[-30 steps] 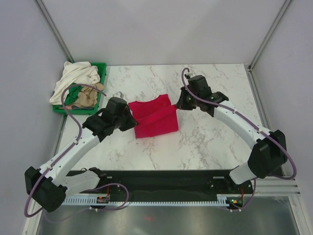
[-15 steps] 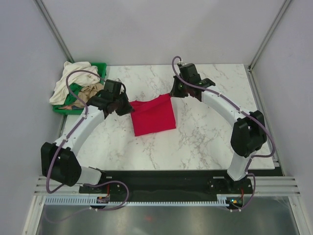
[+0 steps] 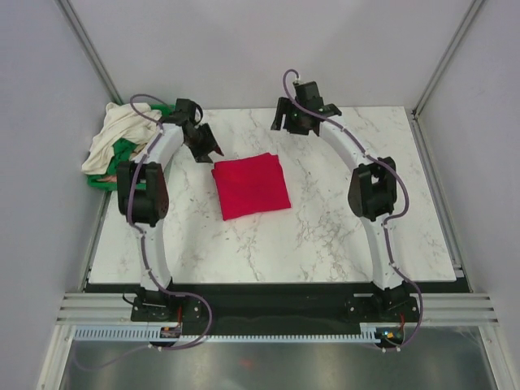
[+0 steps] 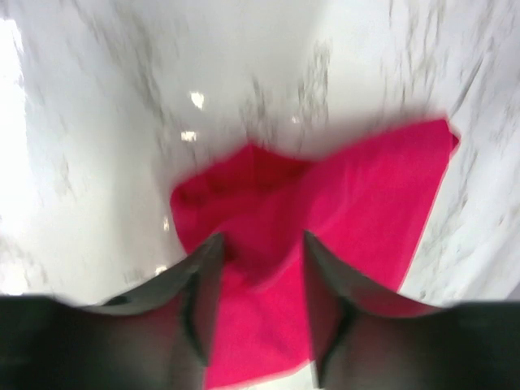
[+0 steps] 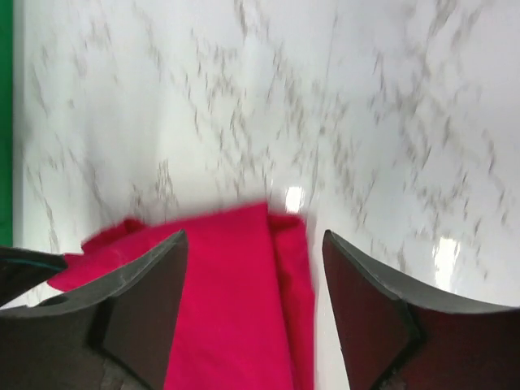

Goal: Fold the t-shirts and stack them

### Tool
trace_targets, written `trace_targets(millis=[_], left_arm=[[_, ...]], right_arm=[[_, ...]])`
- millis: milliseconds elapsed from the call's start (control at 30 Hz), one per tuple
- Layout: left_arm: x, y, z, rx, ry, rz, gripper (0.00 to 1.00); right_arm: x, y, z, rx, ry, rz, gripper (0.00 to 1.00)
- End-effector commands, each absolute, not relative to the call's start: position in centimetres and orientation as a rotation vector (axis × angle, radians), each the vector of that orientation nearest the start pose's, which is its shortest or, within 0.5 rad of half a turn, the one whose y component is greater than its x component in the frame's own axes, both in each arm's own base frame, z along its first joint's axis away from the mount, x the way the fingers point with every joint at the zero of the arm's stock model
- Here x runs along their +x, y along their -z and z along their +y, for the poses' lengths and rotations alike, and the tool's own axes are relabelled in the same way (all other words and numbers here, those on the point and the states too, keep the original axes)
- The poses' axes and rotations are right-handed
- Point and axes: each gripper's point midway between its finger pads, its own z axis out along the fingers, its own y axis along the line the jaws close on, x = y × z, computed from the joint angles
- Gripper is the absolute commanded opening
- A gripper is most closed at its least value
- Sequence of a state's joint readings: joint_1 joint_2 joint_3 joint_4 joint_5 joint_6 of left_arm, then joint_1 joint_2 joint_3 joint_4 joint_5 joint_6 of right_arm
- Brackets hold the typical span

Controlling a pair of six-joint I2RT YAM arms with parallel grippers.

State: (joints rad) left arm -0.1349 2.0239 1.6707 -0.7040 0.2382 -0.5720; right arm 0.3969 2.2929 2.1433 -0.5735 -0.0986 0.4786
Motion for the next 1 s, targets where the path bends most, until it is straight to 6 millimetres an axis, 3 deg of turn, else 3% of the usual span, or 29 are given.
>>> trace_targets(millis=[0, 33, 67, 100, 133, 200, 267, 300, 333, 400, 433, 500, 533, 667, 733, 767, 833, 867, 900, 967], left_arm=[[48.8, -11.1, -11.5, -0.497, 0.595, 2.697, 0.56], [49.2, -11.8, -11.6, -0.488, 0.592, 2.683, 0.65], [49.1, -13.2, -11.4, -0.49, 0.584, 2.651, 0.81], [49.0, -13.6, -11.0, -0.495, 0.54, 2.634, 0.86], [48.7, -13.8, -11.0, -0.49, 0.518, 2.626, 0.89], [47.7, -15.1, -10.6, -0.49, 0.473, 2.59, 0.9], [46.1, -14.9, -10.9, -0.474, 0.419, 2.597, 0.87], [45.9, -16.9, -10.7, -0.459, 0.373, 2.529, 0.86], [44.6, -16.1, -12.0, -0.42, 0.362, 2.547, 0.82], [43.9, -17.2, -13.5, -0.362, 0.389, 2.494, 0.74], [43.6, -16.3, -14.7, -0.332, 0.415, 2.493, 0.64], [43.5, -15.6, -15.8, -0.318, 0.449, 2.493, 0.57], [43.8, -14.1, -16.2, -0.321, 0.452, 2.517, 0.54], [45.6, -10.3, -16.7, -0.302, 0.428, 2.578, 0.48], [47.1, -9.4, -16.2, -0.307, 0.383, 2.575, 0.47], [47.5, -7.5, -15.9, -0.309, 0.362, 2.608, 0.47], [48.5, -6.8, -15.3, -0.32, 0.378, 2.615, 0.45], [48.6, -5.4, -15.1, -0.31, 0.378, 2.644, 0.45], [48.9, -5.1, -14.7, -0.31, 0.373, 2.646, 0.45], [49.4, -4.5, -14.4, -0.271, 0.367, 2.652, 0.45]], right_arm=[[58.1, -17.2, 25.1, 0.023, -0.604, 2.272, 0.78], [58.6, -17.9, 24.1, 0.034, -0.608, 2.255, 0.79], [58.5, -18.0, 23.5, 0.034, -0.609, 2.255, 0.79], [58.7, -18.5, 23.0, 0.042, -0.614, 2.232, 0.8], [57.6, -17.6, 21.6, 0.068, -0.614, 2.258, 0.8], [55.9, -16.6, 21.3, 0.078, -0.692, 2.251, 0.79], [54.5, -15.7, 21.4, 0.073, -0.762, 2.255, 0.78], [53.5, -15.0, 21.3, 0.078, -0.787, 2.253, 0.76], [52.8, -14.7, 21.6, 0.071, -0.819, 2.247, 0.74], [52.0, -15.7, 23.0, 0.03, -0.952, 2.17, 0.66], [50.6, -15.0, 23.3, 0.062, -1.013, 2.187, 0.61], [49.0, -15.7, 24.8, 0.012, -1.13, 2.135, 0.51], [48.1, -15.9, 25.9, 0.006, -1.183, 2.132, 0.47], [44.1, -16.6, 29.5, -0.09, -1.366, 2.083, 0.35], [42.5, -15.4, 30.7, -0.13, -1.405, 2.089, 0.34], [42.1, -14.5, 30.8, -0.117, -1.408, 2.109, 0.34], [41.1, -11.6, 30.7, -0.08, -1.414, 2.159, 0.32], [40.9, -10.6, 30.5, -0.052, -1.409, 2.178, 0.29], [40.0, -7.9, 29.9, -0.011, -1.377, 2.246, 0.27], [39.7, -5.1, 28.6, 0.053, -1.269, 2.312, 0.26]])
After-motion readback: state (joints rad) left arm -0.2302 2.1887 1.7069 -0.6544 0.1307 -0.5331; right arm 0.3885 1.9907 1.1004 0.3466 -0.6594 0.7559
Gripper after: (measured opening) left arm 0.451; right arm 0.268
